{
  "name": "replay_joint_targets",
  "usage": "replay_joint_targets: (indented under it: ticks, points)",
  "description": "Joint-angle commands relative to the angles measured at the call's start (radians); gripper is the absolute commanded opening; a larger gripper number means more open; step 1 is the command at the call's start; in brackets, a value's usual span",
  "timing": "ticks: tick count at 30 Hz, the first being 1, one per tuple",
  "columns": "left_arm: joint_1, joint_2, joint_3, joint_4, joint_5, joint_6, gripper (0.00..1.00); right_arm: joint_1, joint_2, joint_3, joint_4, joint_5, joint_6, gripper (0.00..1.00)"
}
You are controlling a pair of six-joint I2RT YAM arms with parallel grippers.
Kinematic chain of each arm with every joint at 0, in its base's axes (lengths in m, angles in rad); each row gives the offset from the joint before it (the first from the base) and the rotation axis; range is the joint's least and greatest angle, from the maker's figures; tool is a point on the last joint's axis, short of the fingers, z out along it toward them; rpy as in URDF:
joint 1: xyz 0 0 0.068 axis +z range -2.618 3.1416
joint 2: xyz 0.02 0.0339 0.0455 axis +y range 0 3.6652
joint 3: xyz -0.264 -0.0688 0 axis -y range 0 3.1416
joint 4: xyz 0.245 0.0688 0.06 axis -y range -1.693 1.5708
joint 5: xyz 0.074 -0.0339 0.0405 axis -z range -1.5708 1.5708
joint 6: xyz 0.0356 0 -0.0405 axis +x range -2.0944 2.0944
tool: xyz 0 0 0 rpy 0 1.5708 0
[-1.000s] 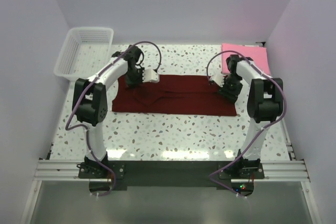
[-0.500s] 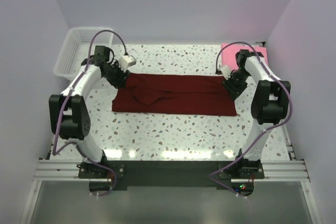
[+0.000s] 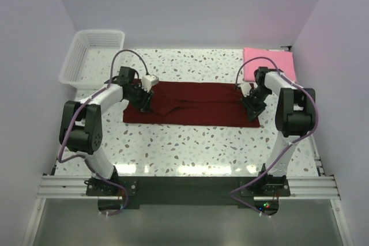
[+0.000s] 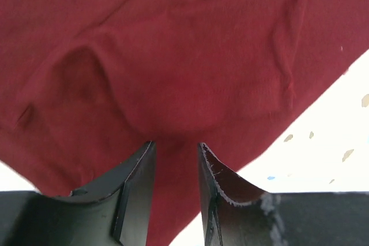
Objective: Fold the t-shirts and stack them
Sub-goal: Fold the tshirt
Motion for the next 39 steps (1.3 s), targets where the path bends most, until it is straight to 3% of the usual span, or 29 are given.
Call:
replay_joint_targets:
  ticks: [1,9,22,32,39]
  points:
    - [-0.035,0.022,0.006,0.11,-0.017,-0.066,0.39,0.002,0.016,-0.034,0.077,0.04,0.041,0.28]
    - [-0.09,0.107,0.056,0.177,-0.028,-0.104,0.39,0.002,0.021,-0.049,0.092,0.051,0.038,0.28]
    - [-0.11,0.206,0.266,0.223,0.024,-0.165,0.4,0.002,0.027,-0.029,0.071,0.062,0.021,0.29]
    - [-0.038,-0.017,0.063,0.174,-0.028,-0.121,0.46,0.002,-0.02,0.012,0.025,0.051,0.014,0.3]
    - [-0.041,0.007,-0.043,0.219,-0.068,-0.095,0.45,0.002,-0.037,0.032,0.005,0.044,0.015,0.31]
